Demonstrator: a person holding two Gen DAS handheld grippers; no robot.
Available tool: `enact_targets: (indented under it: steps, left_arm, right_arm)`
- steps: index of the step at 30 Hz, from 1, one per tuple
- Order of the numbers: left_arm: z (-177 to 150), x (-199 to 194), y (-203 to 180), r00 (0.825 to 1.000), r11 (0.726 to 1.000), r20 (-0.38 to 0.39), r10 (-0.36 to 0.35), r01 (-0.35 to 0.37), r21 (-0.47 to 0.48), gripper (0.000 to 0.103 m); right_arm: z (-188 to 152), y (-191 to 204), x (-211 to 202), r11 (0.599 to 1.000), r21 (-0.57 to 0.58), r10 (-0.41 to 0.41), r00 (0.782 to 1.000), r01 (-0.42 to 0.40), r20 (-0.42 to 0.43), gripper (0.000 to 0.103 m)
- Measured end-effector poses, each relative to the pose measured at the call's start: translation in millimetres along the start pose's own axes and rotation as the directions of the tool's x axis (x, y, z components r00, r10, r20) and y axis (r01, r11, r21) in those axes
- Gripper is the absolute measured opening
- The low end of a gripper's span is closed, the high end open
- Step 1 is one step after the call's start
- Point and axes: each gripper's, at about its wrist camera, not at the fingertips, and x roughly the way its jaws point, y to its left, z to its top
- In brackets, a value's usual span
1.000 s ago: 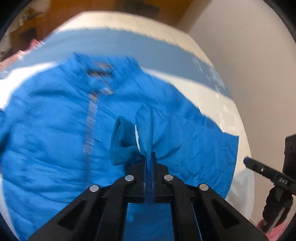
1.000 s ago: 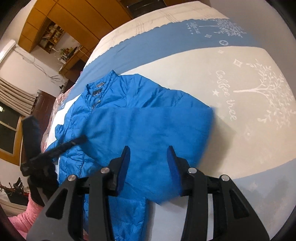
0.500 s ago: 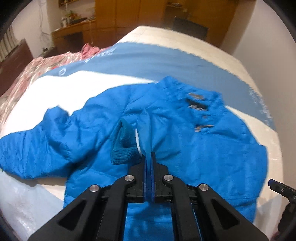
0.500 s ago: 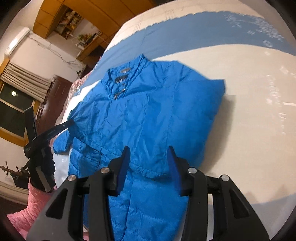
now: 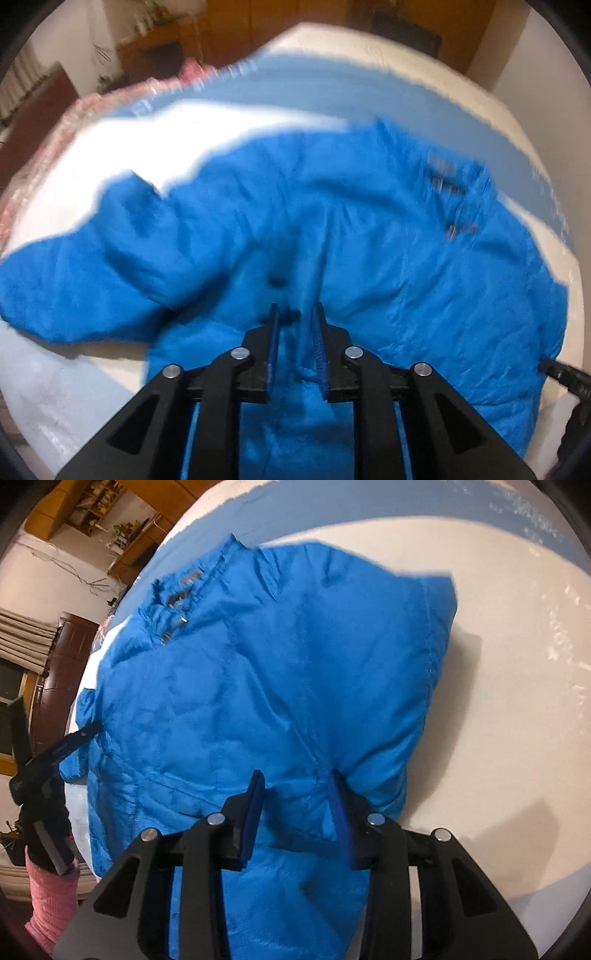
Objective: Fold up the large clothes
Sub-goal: 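Grasp the other blue sleeve cuff with the left gripper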
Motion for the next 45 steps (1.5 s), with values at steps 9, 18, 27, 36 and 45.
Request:
enact_targets:
  steps: [9, 18, 27, 36, 45]
  left_arm:
    - [9.3, 15.9, -50.0, 0.998, 0.992, -0.027, -0.064, 0.066, 0.109, 0.020]
    - [-7.7, 51.4, -46.5, 0.995, 0.986, -0.072, -0.070, 0.080, 0.145, 0.019]
    - [-1.8, 32.6, -33.8, 0.992, 0.989, -0.076, -0.104, 0.111, 0.095, 0.019]
    - [-15.5, -37.8, 105.3, 1.000, 0.999, -0.009, 0.004, -0.004, -0.037, 0.051]
    - [-52.9, -64.4, 325.4, 0.981, 0.904, -0.073, 0.179, -0.193, -0.382, 0.057]
  right_arm:
    - [13.0, 33.7, 15.8, 0.999, -0.035, -0.027, 0.999, 0.026, -0.026, 0.039]
    - [9.1, 23.1, 51.4, 0.997, -0.001, -0.080, 0.995, 0.080, -0.051, 0.037]
    - [10.0, 39.3, 30.4, 0.995, 0.017, -0.102, 0.994, 0.102, -0.034, 0.042]
    - [-7.8, 99.8, -3.9, 0.985, -0.065, -0.158, 0.987, 0.157, -0.013, 0.049]
    - [-3.0, 145.5, 15.4, 0.975, -0.101, -0.199, 0.980, 0.196, -0.022, 0.051]
